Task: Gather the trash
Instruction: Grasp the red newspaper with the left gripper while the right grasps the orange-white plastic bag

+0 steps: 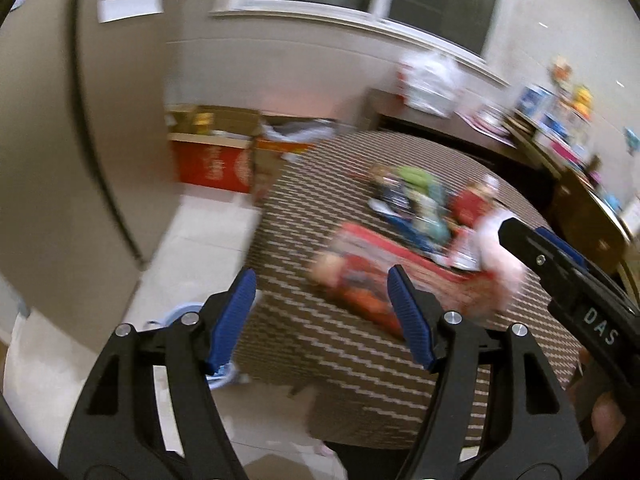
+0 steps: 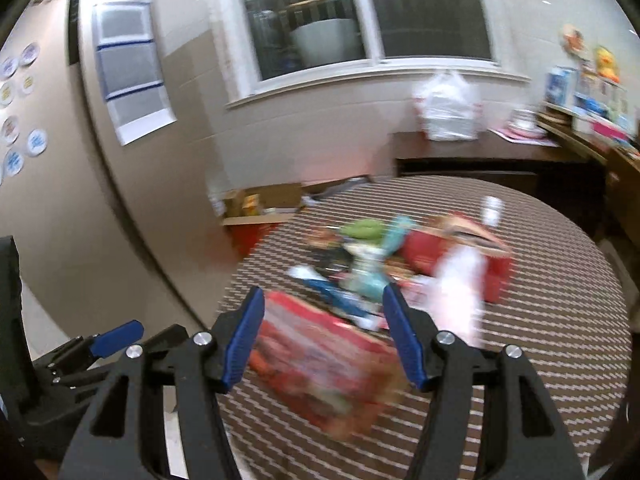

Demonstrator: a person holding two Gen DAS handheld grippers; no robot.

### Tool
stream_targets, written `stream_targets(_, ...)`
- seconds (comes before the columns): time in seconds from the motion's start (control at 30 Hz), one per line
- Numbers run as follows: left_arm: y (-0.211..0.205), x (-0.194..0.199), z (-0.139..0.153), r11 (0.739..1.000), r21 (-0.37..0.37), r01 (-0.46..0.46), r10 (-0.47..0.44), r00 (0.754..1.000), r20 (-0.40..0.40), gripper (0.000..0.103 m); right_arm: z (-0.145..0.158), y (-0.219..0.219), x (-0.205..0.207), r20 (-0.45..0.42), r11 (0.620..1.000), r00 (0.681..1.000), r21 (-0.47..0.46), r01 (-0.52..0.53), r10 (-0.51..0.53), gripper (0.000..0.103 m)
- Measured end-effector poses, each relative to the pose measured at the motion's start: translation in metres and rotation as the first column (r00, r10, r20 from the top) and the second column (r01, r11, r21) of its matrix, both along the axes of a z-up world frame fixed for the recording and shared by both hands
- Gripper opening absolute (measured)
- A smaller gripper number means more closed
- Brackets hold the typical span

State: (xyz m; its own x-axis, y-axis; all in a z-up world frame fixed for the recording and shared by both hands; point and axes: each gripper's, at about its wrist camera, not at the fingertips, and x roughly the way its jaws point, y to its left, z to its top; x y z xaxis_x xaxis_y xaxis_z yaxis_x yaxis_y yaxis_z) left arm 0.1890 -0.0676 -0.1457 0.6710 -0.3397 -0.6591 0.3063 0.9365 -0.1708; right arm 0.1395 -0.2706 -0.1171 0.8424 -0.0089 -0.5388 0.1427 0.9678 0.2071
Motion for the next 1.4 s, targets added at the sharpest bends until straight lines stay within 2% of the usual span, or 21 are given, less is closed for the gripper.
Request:
stream_targets(0.27, -0.094, -0.028, -0.009, 0.979, 0.073, 0.192, -0.191, 0.981, -0.02, 0.068, -0.03, -0.081, -0.032, -0.048, 0.987, 0.988, 0.061, 0.147, -0.145, 0.061)
stream_targets(0.43, -0.12, -0.02, -0.026, 0.969, 0.127, 0.214, -0.207, 0.976, -0.066, 0.066, -0.047, -0.096, -0.031, -0.079, 0.982, 0.985, 0.102, 0.159, -0.152, 0.061)
stream_targets(0.47, -0.122, -0.017, -0.029, 0.969, 0.128, 0.211, -0.203, 0.976, -0.073, 0.059, -0.05, -0.099, -0.029, -0.086, 0.982, 0.985, 0.108, 0.157, -0.148, 0.061)
stream_targets(0.5, -0.122, -0.016, -0.031, 0.969, 0.125, 0.213, -0.204, 0.975, -0.084, 0.047, -0.053, -0.096, -0.026, -0.091, 0.982, 0.986, 0.114, 0.153, -0.143, 0.061)
stream_targets(0.57, -0.121, -0.011, -0.035, 0.969, 0.11, 0.223, -0.21, 0.971, -0.115, 0.035, -0.06, -0.096, -0.021, -0.104, 0.981, 0.986, 0.128, 0.144, -0.132, 0.061)
stream_targets(0.63, -0.121, -0.006, -0.038, 0.968, 0.106, 0.229, -0.215, 0.968, -0.127, 0.034, -0.065, -0.097, -0.014, -0.116, 0.981, 0.986, 0.141, 0.137, -0.121, 0.061)
stream_targets(0.67, -0.121, -0.005, -0.039, 0.966, 0.108, 0.236, -0.221, 0.967, -0.129, 0.03, -0.068, -0.097, -0.008, -0.126, 0.98, 0.985, 0.146, 0.133, -0.115, 0.061)
stream_targets(0.73, -0.118, -0.003, -0.04, 0.964, 0.096, 0.247, -0.234, 0.964, -0.129, 0.012, -0.072, -0.096, 0.0, -0.14, 0.98, 0.984, 0.152, 0.131, -0.11, 0.061)
stream_targets(0.77, -0.116, -0.002, -0.039, 0.967, 0.098, 0.237, -0.224, 0.967, -0.124, 0.008, -0.075, -0.095, 0.005, -0.15, 0.979, 0.983, 0.156, 0.128, -0.105, 0.061)
stream_targets(0.9, -0.105, -0.001, -0.033, 0.974, 0.081, 0.211, -0.203, 0.975, -0.094, 0.004, -0.08, -0.092, 0.019, -0.171, 0.977, 0.982, 0.181, 0.109, -0.078, 0.061)
stream_targets(1.13, -0.076, 0.002, -0.014, 0.989, 0.035, 0.146, -0.144, 0.989, -0.041, 0.004, -0.078, -0.088, 0.031, -0.174, 0.967, 0.983, 0.234, 0.102, -0.061, 0.061)
stream_targets(1.23, -0.063, 0.003, -0.007, 0.994, 0.017, 0.109, -0.109, 0.994, -0.016, 0.003, -0.074, -0.085, 0.032, -0.16, 0.966, 0.984, 0.235, 0.108, -0.071, 0.068)
stream_targets(1.4, -0.038, 0.008, 0.002, 0.999, -0.012, 0.044, -0.044, 0.999, 0.011, 0.003, -0.085, -0.081, 0.054, -0.232, 0.969, 0.97, 0.216, 0.12, -0.068, 0.068)
